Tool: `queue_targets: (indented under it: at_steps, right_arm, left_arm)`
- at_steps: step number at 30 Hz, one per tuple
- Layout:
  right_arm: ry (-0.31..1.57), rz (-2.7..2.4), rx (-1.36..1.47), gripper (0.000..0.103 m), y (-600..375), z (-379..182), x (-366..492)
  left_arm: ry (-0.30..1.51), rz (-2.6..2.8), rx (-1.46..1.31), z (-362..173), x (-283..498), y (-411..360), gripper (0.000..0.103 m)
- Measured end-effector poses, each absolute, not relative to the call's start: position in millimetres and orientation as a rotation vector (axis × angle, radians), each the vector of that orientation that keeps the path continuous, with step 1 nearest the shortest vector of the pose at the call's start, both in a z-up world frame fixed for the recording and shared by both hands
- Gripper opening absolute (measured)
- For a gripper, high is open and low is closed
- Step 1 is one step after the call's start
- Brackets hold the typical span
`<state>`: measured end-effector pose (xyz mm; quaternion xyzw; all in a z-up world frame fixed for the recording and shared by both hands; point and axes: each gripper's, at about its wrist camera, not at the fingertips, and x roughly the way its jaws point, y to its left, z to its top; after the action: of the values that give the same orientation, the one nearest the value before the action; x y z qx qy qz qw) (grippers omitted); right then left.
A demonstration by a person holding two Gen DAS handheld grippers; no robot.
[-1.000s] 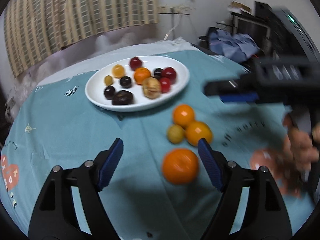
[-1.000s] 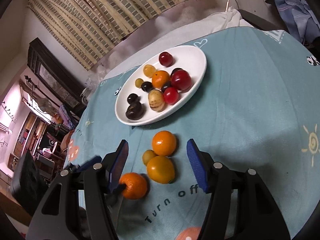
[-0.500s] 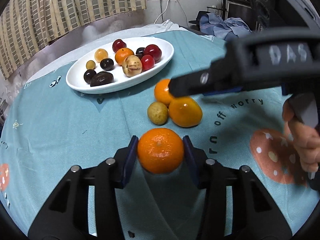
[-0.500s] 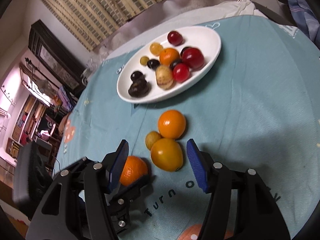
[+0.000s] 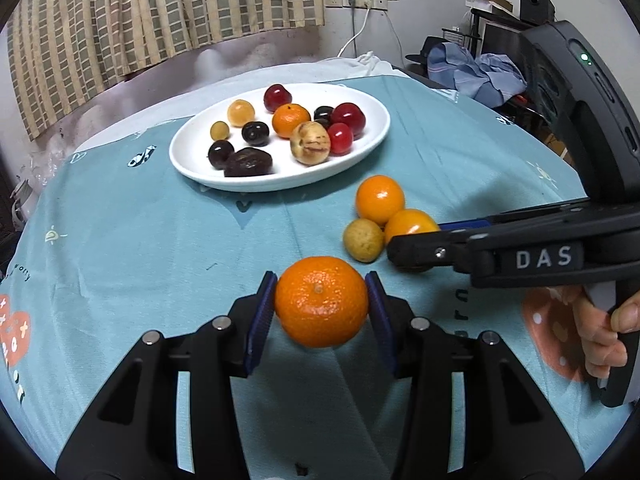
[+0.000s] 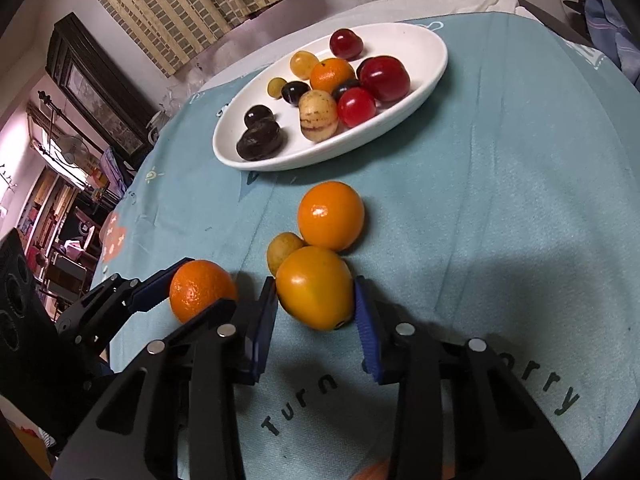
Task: Organize fruits
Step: 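Place the tangerine on the plate with the left gripper while the right places the orange fruit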
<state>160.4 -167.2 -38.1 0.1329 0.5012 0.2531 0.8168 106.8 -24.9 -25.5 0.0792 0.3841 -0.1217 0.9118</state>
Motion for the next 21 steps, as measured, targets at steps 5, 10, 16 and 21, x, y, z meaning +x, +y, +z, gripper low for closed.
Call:
queue_targets:
  at_steps: [5,10,16,21]
  right_arm:
    - [1.027,0.552,0.322,0.038,-178,-25,161]
    - [1.005,0.547,0.356,0.038,-186,-19,164]
    - [0.972,0.549,0.383,0.038,-192,-9,164]
    - [0.925,0.523,0.390,0.038,-196,8,179]
  left_arm:
    - [0.784,-0.238,0.166,-24,108,-23,0.046]
    - [0.778,-0.230,0.166,-22,109,-22,0.046]
    - [0.762,-0.217,0.172,-17,112,-22,0.046]
    - [0.743,-0.185,0.165,-5,134,-17,0.046]
